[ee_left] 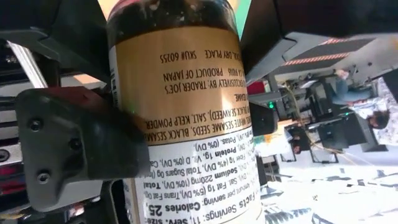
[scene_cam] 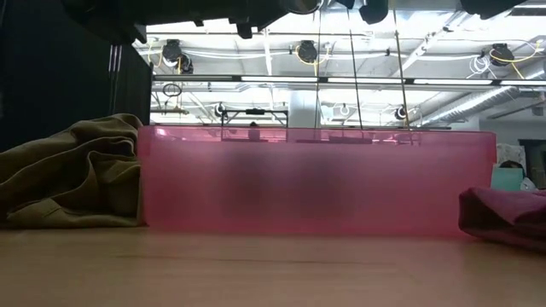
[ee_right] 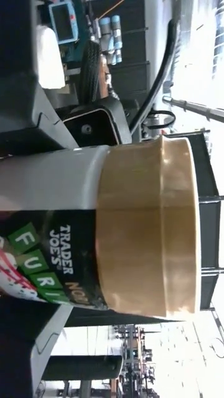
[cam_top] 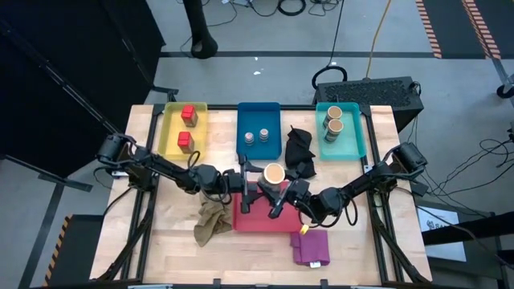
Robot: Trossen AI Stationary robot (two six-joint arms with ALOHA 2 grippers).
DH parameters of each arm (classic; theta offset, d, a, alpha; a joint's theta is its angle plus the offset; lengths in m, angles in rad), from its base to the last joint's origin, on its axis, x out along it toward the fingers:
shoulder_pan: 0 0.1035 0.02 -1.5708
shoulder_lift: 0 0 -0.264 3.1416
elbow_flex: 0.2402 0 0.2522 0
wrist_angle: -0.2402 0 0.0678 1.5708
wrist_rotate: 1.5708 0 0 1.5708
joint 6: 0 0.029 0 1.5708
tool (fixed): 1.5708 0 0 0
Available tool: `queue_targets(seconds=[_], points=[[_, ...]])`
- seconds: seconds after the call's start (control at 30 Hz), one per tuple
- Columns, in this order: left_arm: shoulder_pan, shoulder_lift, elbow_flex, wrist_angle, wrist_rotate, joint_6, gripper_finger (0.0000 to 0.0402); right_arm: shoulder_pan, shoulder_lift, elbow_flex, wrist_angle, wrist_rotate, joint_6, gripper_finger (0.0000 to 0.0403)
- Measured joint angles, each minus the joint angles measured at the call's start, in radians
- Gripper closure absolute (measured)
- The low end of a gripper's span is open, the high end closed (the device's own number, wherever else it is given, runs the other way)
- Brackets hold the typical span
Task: Sort spices by type
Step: Put the golden seasoning bottle into the light blue bin
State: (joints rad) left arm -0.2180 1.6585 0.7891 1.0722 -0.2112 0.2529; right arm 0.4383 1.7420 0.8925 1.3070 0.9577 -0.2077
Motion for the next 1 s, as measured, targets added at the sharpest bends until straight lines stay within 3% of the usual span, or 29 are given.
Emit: queue_targets(seconds=[0.27, 0.53, 0.67, 0.83, 1.0], points=[[-0.039, -0.003, 0.000, -0.106, -0.174, 0.033, 0.0112, 0.027, -0.022, 0.000, -0.037, 0.105, -0.031, 0.0068], [-0.087, -0.005, 0.000, -0.182, -0.381, 0.124, 0.0112, 0.137, -0.114, 0.000, -0.090, 0.291, -0.153, 0.0063], [-0.111, -0.005, 0.000, -0.229, -0.459, 0.211, 0.0112, 0.194, -0.166, 0.000, -0.134, 0.313, -0.222, 0.0062], [-0.141, -0.005, -0.002, -0.293, -0.459, 0.288, 0.0112, 0.246, -0.222, 0.043, -0.444, 0.316, -0.205, 0.0061], [-0.145, -0.006, -0.002, -0.295, -0.459, 0.288, 0.0112, 0.246, -0.224, 0.213, -0.941, 0.254, 0.027, 0.0060]])
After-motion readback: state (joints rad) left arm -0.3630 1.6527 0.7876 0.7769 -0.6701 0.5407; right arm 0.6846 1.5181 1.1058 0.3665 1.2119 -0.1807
